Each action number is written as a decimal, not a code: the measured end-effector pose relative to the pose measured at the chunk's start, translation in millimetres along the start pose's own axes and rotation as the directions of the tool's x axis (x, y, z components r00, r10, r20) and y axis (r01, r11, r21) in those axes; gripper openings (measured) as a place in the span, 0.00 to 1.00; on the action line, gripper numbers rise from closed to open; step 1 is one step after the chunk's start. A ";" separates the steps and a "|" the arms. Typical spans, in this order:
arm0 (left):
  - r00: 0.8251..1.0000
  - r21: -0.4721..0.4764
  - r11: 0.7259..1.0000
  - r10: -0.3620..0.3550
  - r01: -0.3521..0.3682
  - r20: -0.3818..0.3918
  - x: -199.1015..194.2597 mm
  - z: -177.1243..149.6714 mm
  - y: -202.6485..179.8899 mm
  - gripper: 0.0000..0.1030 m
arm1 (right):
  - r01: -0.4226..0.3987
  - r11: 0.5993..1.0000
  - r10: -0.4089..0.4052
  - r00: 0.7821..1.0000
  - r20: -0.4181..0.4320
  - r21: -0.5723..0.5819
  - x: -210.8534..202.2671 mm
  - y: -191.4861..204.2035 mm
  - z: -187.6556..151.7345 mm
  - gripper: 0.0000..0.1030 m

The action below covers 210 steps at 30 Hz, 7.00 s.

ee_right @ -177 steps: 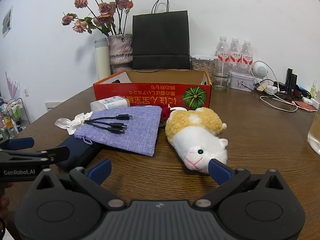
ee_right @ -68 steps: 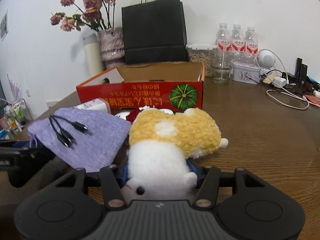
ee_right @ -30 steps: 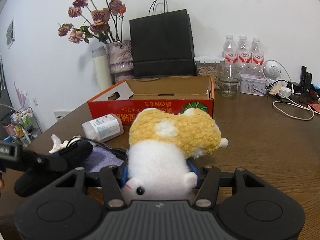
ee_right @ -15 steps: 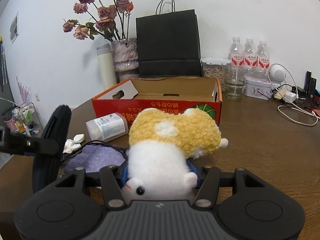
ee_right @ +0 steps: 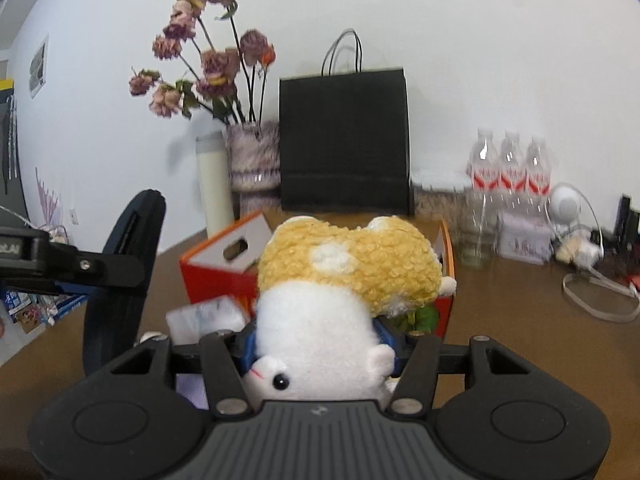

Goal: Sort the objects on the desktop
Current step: 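Lift the navy case and hamster and carry both toward the cardboard box, then lower the case and hamster into the box and open both grippers, then withdraw both grippers from the box toward the remaining table items, then grasp the braided black cable with the left gripper while the right gripper grasps the purple pouch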

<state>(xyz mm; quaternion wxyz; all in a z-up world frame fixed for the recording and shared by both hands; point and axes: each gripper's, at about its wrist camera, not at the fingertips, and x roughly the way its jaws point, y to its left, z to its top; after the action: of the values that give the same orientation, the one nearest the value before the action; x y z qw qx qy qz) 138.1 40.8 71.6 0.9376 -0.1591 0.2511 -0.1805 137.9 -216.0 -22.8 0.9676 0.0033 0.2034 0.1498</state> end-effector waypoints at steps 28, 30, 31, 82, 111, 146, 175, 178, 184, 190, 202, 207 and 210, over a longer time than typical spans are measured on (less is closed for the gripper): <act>0.977 0.016 0.977 0.212 -0.212 -0.016 200.6 70.3 41.1 0.62 | 0.040 0.999 -0.042 0.987 -0.157 -0.010 210.0 -33.5 59.1 0.53; 0.974 0.034 0.973 0.228 -0.227 -0.021 209.4 69.9 40.4 0.62 | 0.045 0.999 -0.047 0.986 -0.160 -0.013 215.9 -35.1 59.9 0.53; 0.972 0.040 0.971 0.235 -0.234 -0.025 212.8 69.3 40.1 0.62 | 0.048 0.999 -0.050 0.986 -0.159 -0.014 216.8 -35.8 60.1 0.53; 0.956 0.067 0.985 0.171 -0.160 -0.238 215.4 28.4 45.1 0.63 | -0.034 0.999 0.022 0.951 -0.307 -0.033 214.3 -37.5 36.8 0.53; 0.972 0.133 0.969 0.222 -0.210 -0.078 168.1 32.5 18.2 1.00 | -0.018 0.999 0.006 0.971 -0.240 -0.048 173.8 -24.0 47.3 1.00; 0.960 0.241 0.937 0.210 -0.252 0.188 2.8 -52.1 -24.8 1.00 | 0.041 0.998 -0.044 0.997 -0.062 -0.044 -8.5 7.4 -22.0 1.00; 0.936 0.177 0.919 0.339 -0.351 0.097 -50.9 -116.8 22.8 1.00 | -0.086 0.996 0.080 0.981 -0.179 -0.027 -35.8 52.5 -86.5 1.00; 0.938 0.173 0.922 0.335 -0.346 0.091 -50.7 -117.1 27.1 1.00 | -0.111 0.994 0.106 0.974 -0.199 -0.014 -28.0 57.2 -85.4 1.00; 0.938 0.165 0.924 0.338 -0.346 0.074 -50.5 -117.3 34.7 1.00 | -0.095 0.995 0.090 0.973 -0.211 -0.011 -7.1 59.5 -77.2 1.00; 0.939 0.146 0.928 0.336 -0.342 0.066 -49.9 -115.3 44.2 1.00 | -0.105 0.994 0.102 0.961 -0.256 -0.001 12.5 61.1 -77.3 0.98; 0.944 0.129 0.935 0.327 -0.329 0.041 -42.7 -116.2 51.0 1.00 | -0.205 0.975 0.220 0.942 -0.252 0.084 14.4 56.7 -79.9 0.72; 0.943 0.130 0.934 0.330 -0.333 0.045 -44.0 -116.3 49.8 1.00 | -0.231 0.968 0.249 0.937 -0.244 0.101 14.0 55.6 -80.8 0.64; 0.943 0.132 0.934 0.329 -0.332 0.045 -44.4 -116.3 49.2 1.00 | -0.267 0.954 0.294 0.926 -0.238 0.137 13.5 54.6 -80.7 0.45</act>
<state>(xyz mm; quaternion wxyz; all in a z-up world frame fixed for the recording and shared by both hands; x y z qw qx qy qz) 53.5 78.7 -24.9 0.9660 -0.0517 0.2508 -0.0353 102.0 -164.3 -98.4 0.9003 0.0626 0.3314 0.2753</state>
